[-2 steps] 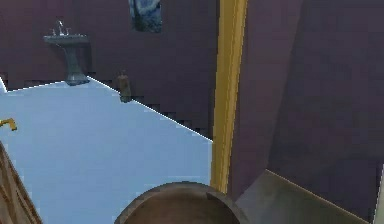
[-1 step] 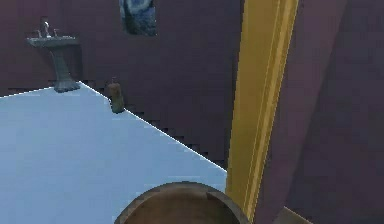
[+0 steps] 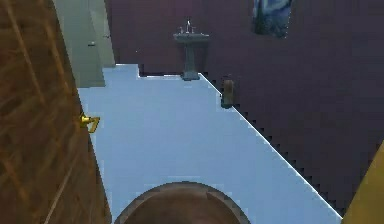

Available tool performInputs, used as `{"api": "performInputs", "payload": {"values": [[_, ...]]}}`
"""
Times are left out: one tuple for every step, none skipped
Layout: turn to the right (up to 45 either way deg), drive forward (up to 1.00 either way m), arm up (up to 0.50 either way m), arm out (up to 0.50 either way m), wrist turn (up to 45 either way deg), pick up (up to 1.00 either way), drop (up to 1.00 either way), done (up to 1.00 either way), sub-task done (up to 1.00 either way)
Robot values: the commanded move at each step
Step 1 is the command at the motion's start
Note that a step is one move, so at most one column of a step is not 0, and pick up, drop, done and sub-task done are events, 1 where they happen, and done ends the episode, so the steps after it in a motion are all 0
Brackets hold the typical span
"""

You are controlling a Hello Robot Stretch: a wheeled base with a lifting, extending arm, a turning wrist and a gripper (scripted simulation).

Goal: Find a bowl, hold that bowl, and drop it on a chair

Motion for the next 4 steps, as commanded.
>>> {"api": "performInputs", "payload": {"values": [[0.0,0.75,0.0,0.0,0.0,0.0,0.0,0.0,0.0],[-15.0,0.0,0.0,0.0,0.0,0.0,0.0,0.0,0.0],[0.0,0.6,0.0,0.0,0.0,0.0,0.0,0.0,0.0],[-6.0,0.0,0.0,0.0,0.0,0.0,0.0,0.0,0.0]]}}
